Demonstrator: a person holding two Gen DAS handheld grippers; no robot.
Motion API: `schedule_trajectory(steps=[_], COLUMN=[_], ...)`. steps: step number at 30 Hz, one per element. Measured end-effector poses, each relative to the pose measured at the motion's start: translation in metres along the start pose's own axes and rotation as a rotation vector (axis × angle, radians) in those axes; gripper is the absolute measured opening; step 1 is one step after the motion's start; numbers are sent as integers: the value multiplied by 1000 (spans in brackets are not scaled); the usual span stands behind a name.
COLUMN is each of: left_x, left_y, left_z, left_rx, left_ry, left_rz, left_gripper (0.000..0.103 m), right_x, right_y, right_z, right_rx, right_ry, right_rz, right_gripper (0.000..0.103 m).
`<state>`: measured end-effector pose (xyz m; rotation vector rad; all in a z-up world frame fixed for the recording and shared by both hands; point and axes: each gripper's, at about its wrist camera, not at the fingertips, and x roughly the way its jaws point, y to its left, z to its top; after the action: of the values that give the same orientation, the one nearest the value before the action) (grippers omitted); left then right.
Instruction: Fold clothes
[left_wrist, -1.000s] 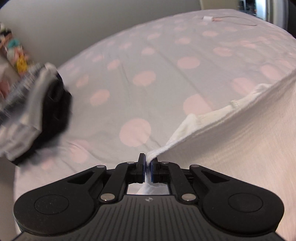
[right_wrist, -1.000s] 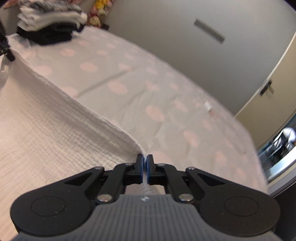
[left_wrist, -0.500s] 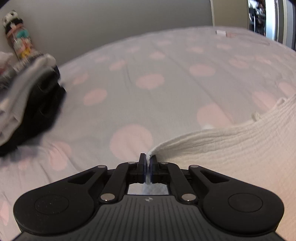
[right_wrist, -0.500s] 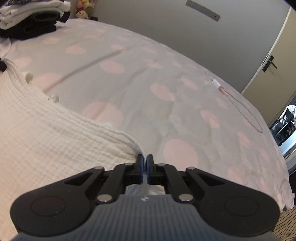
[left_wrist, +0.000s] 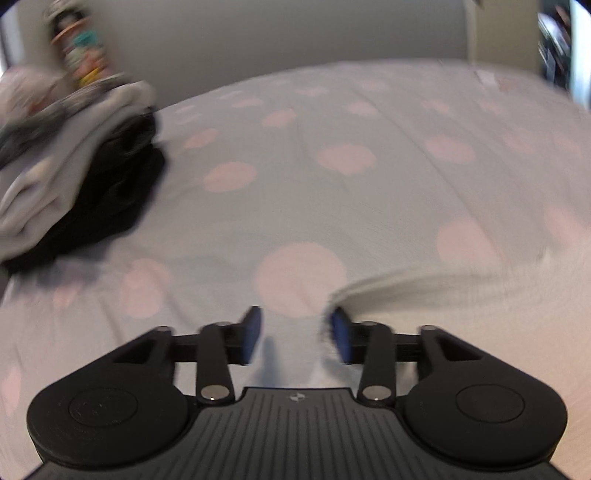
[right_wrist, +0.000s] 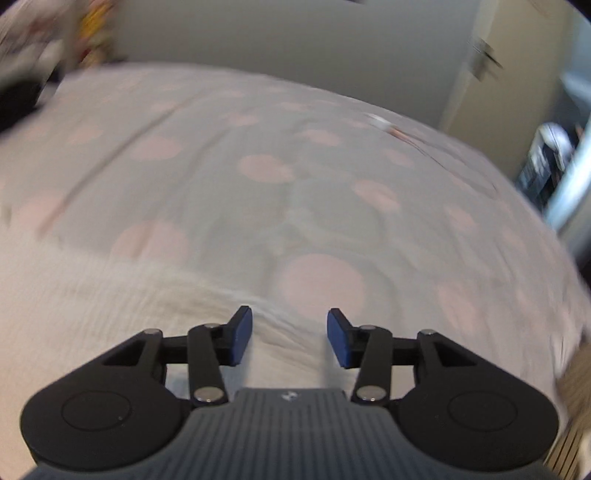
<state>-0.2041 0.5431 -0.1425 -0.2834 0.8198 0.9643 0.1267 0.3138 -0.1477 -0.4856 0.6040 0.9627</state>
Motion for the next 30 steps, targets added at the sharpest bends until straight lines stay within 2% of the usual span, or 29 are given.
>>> schedule_trajectory(steps=[2,4,6,8,12,14,16,19,22,25,27,30], left_x=[-15,-30,-45,-56,-74,-82,-86,-84,-73,-65,-62,-58], left_y=[24,42,49,48,40,34,31,30,34,41,45,51], left_z=[-3,-11,-23,-34,-54,-63,-67,-68,-61,-49,-46,-47], left_rx=[-146,-261,-321,-329,-302,-278,-275,-261,-261,-298,-313,-325], left_ry=[-16,-24,-38,-34,-11,-13,-24,-60,-132,-189,-208,-186], left_rz=[-66,-113,-127,-131,-125,-116,-111,-75,18,67,83,56], left_gripper=[66,66,66,66,50,50,50,50,51,51,51,51], right_x=[-17,-39,-61,-79,-94,-92,-86,-82,-72,-64,-61,-54], right_y=[-23,-37,-43,-39,-22,-14,-9,-12,-16,-18,-17,-18], right_z=[-1,-8,-17,-30,-61,-74,-81,-79,-79,-82,-84,-83], right_rx=[164,292,361,378,379,368,346,363,374,418,431,426], right_ry=[-22,-64,-106,-133,-114,-94,-69,-95,-113,-111,-114,-116], right_rz=[35,77,92,93,75,69,44,32,-3,-14,-5,-11], right_gripper=[59,62,62,60,51,42,42,42,43,43,43,43])
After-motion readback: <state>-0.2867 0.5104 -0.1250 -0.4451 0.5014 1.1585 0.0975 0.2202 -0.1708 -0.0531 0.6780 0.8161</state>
